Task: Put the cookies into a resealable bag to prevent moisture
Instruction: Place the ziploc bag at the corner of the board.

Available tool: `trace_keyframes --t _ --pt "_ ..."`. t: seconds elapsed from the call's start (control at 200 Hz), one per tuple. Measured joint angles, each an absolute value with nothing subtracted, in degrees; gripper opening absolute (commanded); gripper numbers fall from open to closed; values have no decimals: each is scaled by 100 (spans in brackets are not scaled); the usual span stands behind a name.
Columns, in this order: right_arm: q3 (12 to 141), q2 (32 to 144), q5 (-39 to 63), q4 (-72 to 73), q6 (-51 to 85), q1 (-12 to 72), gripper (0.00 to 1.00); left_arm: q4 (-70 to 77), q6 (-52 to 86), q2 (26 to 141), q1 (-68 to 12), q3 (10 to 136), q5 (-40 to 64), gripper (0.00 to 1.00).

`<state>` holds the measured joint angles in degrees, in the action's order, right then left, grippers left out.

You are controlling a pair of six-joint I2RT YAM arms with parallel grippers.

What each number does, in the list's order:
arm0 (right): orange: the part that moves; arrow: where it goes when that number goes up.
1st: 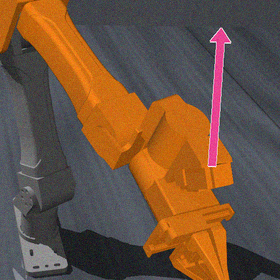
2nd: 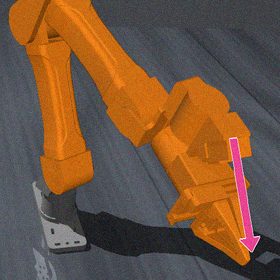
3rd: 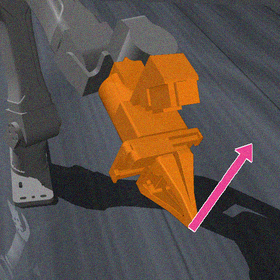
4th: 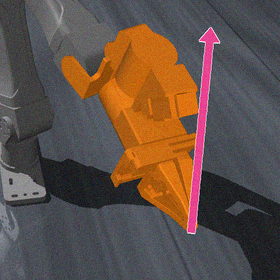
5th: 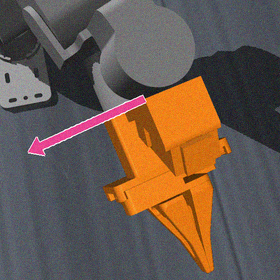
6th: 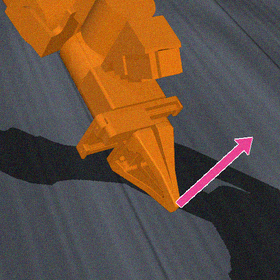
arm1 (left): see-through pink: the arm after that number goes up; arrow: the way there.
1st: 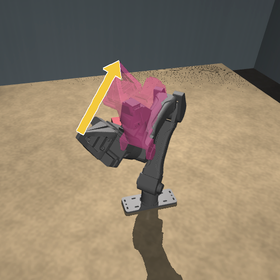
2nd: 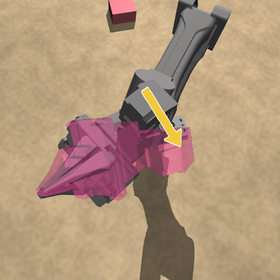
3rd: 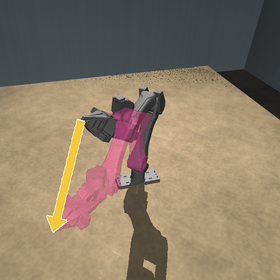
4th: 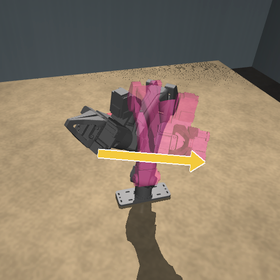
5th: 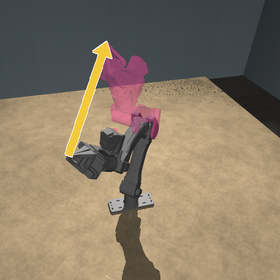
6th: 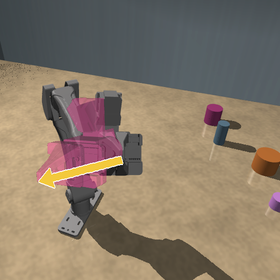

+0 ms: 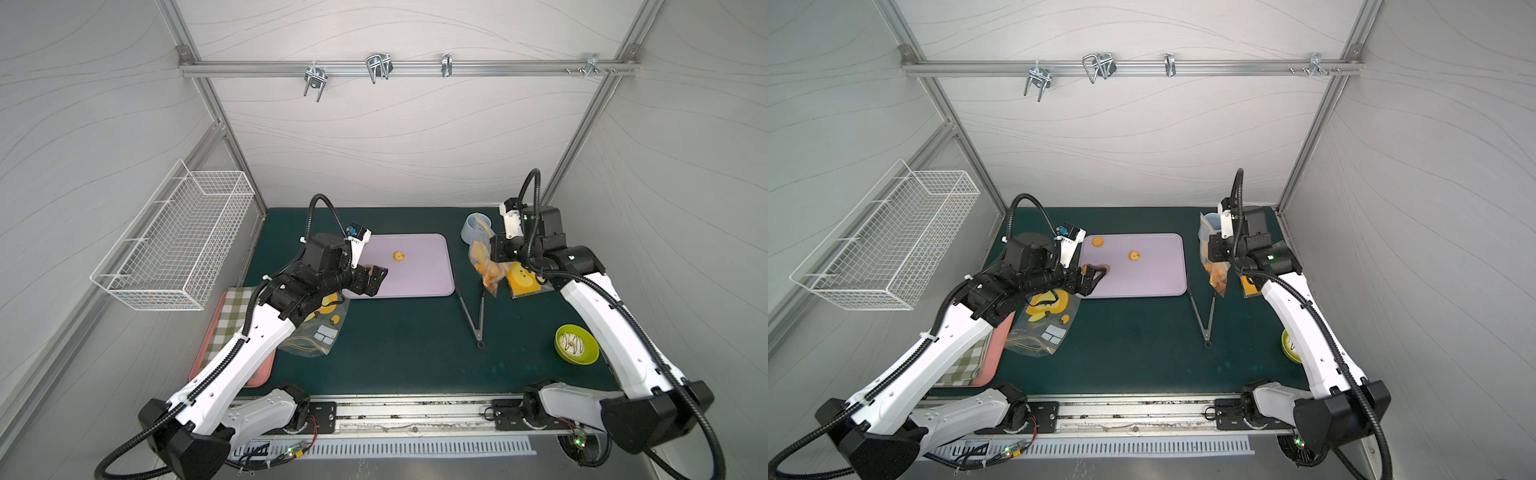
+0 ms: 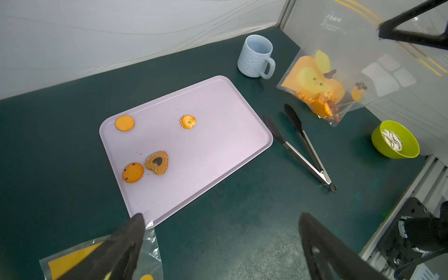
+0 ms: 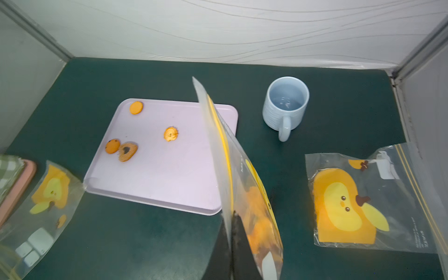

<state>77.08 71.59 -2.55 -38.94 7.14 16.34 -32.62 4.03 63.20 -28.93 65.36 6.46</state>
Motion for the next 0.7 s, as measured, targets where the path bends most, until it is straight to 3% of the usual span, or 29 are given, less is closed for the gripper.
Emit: trace_keyframes --t 0.505,0.61,0.66,0.7 --pt "7922 8650 316 -3649 698 -117 0 -3374 937 7017 -2744 6523 681 99" --pt "7911 9072 414 -3566 775 -733 50 -3371 1009 7019 -2722 6523 731 99" --pt "7907 9290 401 -3553 849 -1020 63 -3371 1052 7026 -2700 6523 770 99" --pt "7900 9439 342 -3562 926 -1199 82 -3371 1105 7037 -2674 6523 799 99"
